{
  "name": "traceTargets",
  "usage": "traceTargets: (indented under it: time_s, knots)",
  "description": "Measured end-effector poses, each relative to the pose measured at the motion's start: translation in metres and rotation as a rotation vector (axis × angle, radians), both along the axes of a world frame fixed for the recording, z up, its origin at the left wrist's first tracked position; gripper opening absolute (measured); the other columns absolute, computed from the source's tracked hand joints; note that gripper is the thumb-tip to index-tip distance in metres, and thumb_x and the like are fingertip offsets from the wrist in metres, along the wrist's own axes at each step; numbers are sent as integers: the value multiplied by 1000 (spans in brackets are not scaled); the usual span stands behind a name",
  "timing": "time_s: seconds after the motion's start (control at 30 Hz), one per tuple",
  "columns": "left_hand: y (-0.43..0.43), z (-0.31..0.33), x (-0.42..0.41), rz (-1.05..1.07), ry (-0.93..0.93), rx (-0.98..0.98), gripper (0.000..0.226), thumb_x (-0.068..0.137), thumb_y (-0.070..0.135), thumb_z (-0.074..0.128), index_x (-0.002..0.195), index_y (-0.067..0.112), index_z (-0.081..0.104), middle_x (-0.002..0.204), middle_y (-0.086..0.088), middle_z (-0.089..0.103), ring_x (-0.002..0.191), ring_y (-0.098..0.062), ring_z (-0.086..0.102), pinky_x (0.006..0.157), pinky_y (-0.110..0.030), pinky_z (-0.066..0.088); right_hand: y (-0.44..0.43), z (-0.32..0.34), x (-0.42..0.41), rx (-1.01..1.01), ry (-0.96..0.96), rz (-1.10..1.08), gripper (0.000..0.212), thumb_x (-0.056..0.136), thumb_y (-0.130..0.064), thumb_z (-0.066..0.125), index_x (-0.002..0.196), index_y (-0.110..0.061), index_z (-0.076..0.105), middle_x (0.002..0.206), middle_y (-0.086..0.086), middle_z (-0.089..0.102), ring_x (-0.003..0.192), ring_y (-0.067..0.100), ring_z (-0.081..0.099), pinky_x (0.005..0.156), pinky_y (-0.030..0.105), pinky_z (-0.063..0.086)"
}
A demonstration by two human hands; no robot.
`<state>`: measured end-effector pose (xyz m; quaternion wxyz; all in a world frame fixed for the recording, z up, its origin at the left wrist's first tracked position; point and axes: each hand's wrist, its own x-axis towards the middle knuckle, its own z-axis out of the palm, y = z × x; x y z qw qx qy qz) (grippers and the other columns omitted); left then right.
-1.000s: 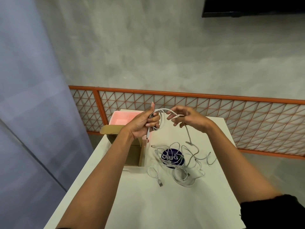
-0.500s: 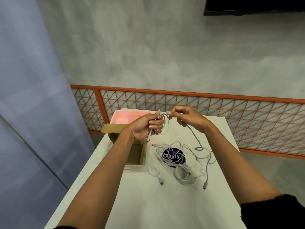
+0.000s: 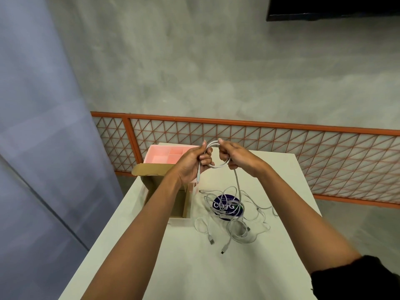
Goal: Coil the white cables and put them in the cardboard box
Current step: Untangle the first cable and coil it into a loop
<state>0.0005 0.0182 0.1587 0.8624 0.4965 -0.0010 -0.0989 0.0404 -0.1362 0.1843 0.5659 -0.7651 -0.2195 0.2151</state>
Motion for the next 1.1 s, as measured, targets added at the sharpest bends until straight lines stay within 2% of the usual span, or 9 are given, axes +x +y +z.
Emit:
traceTargets:
  time_s: [0.23, 0.33, 0.5, 0.57, 0.67, 0.77, 0.9, 1.03, 1.1]
  knots:
    - [-9, 4, -2, -32, -39, -244, 35, 102, 27, 30, 73, 13, 43, 44, 11, 29, 41, -7, 11, 42, -15, 26, 7, 0, -2, 87, -84, -47, 40, 102, -40, 35, 67, -22, 39, 61, -5, 35, 48, 6, 21, 44, 17, 20]
    - [-4, 5, -2, -42, -45, -219, 34, 102, 27, 30, 75, 14, 44, 44, 11, 29, 43, -7, 8, 39, -15, 19, -4, -1, 2, 77, -149, 38, 30, 101, -35, 39, 82, -16, 51, 65, -6, 47, 46, 2, 29, 43, 15, 25]
    - [8, 1, -3, -54, -32, -142, 29, 100, 28, 35, 79, 14, 48, 45, 12, 30, 43, -6, 9, 39, -15, 16, -27, -1, 13, 124, -118, 27, 10, 91, -15, 61, 93, -5, 61, 67, -5, 51, 54, 5, 41, 50, 16, 34]
    - [11, -1, -5, -28, -35, -161, 30, 100, 26, 35, 80, 12, 53, 44, 12, 29, 43, -6, 8, 39, -15, 16, -34, 1, 17, 51, -113, 49, 8, 90, -14, 63, 93, -7, 64, 70, -2, 58, 58, 5, 51, 54, 16, 41]
    - [16, 3, -5, 27, -42, -231, 41, 100, 24, 36, 75, 10, 65, 42, 11, 29, 43, -6, 8, 38, -14, 16, -42, -5, 20, -42, -104, 61, 22, 94, -24, 56, 96, -5, 66, 73, 3, 64, 63, 11, 59, 63, 19, 47]
    - [21, 7, -5, 40, -55, -288, 35, 98, 23, 38, 83, 7, 65, 40, 8, 29, 41, -6, 8, 40, -15, 15, -45, -21, 17, -70, -83, 12, 31, 98, -33, 48, 87, -8, 64, 59, 1, 55, 54, 13, 55, 62, 24, 51]
    - [24, 3, -2, -13, -84, -265, 29, 99, 23, 36, 85, 9, 57, 42, 8, 31, 35, -5, 20, 41, -13, 23, -42, -35, 12, -159, -204, -181, 37, 99, -38, 44, 79, -9, 56, 58, -1, 40, 46, 10, 34, 44, 19, 33]
    - [20, 0, -1, 3, -88, -255, 29, 101, 23, 34, 86, 9, 54, 43, 8, 32, 34, -4, 28, 40, -13, 31, -38, -36, 11, -249, -344, -249, 37, 98, -39, 45, 79, -9, 58, 56, -7, 44, 48, 6, 37, 51, 19, 31]
    - [18, 2, -1, 31, -108, -236, 31, 102, 25, 34, 98, 6, 58, 46, 8, 37, 35, -4, 30, 42, -13, 36, -36, -38, 9, -295, -338, -181, 38, 98, -41, 44, 77, -12, 57, 55, -3, 45, 46, 8, 38, 53, 21, 34]
